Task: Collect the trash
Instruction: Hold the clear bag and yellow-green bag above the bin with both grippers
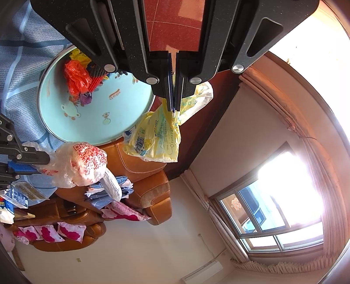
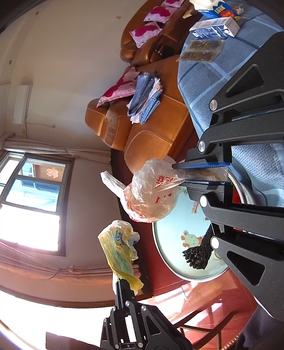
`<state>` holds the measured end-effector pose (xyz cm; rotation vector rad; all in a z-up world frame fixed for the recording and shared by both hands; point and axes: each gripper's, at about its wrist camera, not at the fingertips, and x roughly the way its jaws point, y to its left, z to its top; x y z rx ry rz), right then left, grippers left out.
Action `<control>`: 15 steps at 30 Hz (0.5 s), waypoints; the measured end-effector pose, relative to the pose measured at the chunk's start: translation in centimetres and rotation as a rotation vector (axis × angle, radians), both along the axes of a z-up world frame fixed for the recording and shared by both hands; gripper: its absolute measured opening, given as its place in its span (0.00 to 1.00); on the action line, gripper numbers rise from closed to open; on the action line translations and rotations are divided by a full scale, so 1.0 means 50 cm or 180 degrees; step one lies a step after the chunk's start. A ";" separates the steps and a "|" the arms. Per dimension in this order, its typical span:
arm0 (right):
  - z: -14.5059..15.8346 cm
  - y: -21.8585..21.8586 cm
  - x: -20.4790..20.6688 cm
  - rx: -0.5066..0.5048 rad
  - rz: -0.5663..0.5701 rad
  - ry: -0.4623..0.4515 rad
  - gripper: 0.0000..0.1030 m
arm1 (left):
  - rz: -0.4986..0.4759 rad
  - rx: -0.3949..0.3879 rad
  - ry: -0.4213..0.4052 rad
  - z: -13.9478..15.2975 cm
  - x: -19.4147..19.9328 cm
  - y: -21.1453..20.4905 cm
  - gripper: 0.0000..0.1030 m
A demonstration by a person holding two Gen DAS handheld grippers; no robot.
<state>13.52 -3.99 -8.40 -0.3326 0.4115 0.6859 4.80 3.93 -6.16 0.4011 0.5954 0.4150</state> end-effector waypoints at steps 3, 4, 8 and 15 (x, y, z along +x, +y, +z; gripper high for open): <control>-0.001 0.005 -0.005 -0.0032 0.0019 -0.0027 0.09 | 0.0000 -0.0003 0.0012 -0.002 0.000 0.000 0.01; -0.002 0.005 -0.004 -0.0029 0.0017 -0.0023 0.09 | -0.0001 -0.0004 0.0014 -0.002 -0.001 0.000 0.01; 0.000 0.001 -0.001 -0.0015 0.0016 -0.0011 0.09 | -0.0010 0.0003 0.0020 -0.003 -0.002 -0.002 0.01; -0.001 0.002 -0.003 -0.0035 0.0027 -0.0006 0.09 | -0.0040 -0.0019 0.0031 -0.002 0.001 0.002 0.01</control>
